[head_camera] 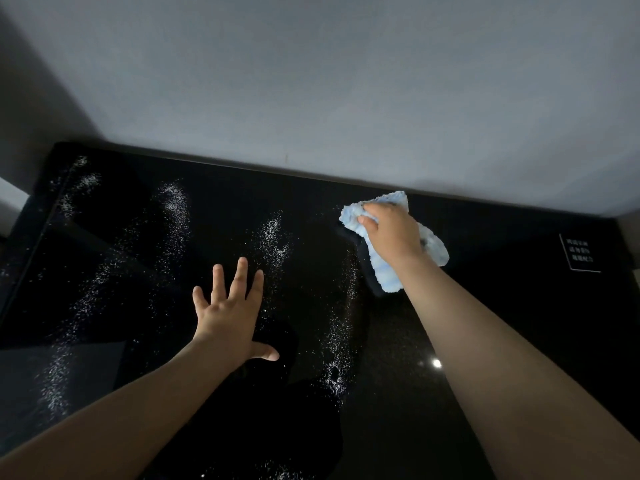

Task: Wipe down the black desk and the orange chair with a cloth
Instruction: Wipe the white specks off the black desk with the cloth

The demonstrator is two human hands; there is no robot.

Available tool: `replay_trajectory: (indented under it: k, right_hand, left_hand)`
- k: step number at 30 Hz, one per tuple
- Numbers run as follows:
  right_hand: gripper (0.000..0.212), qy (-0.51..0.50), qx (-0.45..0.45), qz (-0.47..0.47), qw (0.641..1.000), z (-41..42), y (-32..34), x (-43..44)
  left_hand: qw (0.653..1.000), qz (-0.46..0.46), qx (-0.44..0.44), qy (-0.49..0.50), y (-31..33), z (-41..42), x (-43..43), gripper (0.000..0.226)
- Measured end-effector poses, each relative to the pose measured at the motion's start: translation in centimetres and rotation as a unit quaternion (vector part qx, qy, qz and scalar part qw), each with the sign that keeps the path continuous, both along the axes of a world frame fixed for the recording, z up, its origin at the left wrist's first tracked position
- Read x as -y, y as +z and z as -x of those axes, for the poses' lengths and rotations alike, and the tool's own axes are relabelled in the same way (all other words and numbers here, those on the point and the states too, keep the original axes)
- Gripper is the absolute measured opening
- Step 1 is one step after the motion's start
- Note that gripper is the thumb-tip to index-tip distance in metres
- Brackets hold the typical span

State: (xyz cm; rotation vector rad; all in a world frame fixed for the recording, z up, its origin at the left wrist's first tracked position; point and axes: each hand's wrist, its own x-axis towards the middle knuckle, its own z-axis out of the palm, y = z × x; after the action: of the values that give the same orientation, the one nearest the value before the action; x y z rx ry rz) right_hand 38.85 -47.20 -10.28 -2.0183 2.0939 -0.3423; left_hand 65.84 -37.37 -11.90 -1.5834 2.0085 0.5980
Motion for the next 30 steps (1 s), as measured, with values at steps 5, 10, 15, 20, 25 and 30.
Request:
replay_trajectory:
  k: [5, 10, 15, 20, 25, 30]
  right_hand:
    - [0.028, 0.009, 0.0, -0.002, 1.0, -0.3, 0.0, -2.2]
    - [0.027, 0.003, -0.003, 0.002, 1.0, -0.5, -0.2, -4.4]
    - [0.027, -0.005, -0.012, -0.009, 1.0, -0.8, -0.5, -6.7]
    - [0.03, -0.005, -0.026, -0.031, 0.999, -0.9, -0.6, -9.0]
    - [0.028, -0.012, -0.024, -0.044, 0.999, -1.2, -0.7, -11.6]
    - [0.025, -0.015, -0.023, -0.042, 0.999, -1.6, -0.7, -14.0]
  left_hand:
    - [1.0, 0.005, -0.009, 0.001, -0.2, -0.2, -0.1, 0.141]
    - [1.0, 0.012, -0.008, -0.002, -0.4, -0.1, 0.0, 0.142]
    - [1.0, 0.015, -0.005, -0.009, -0.6, -0.2, 0.0, 0.143]
    - [1.0, 0.013, -0.003, -0.01, -0.6, -0.1, 0.1, 0.144]
    - [1.0, 0.012, 0.01, -0.012, -0.3, 0.1, 0.2, 0.143]
    - [1.0, 0.009, 0.007, -0.012, 0.2, 0.1, 0.1, 0.142]
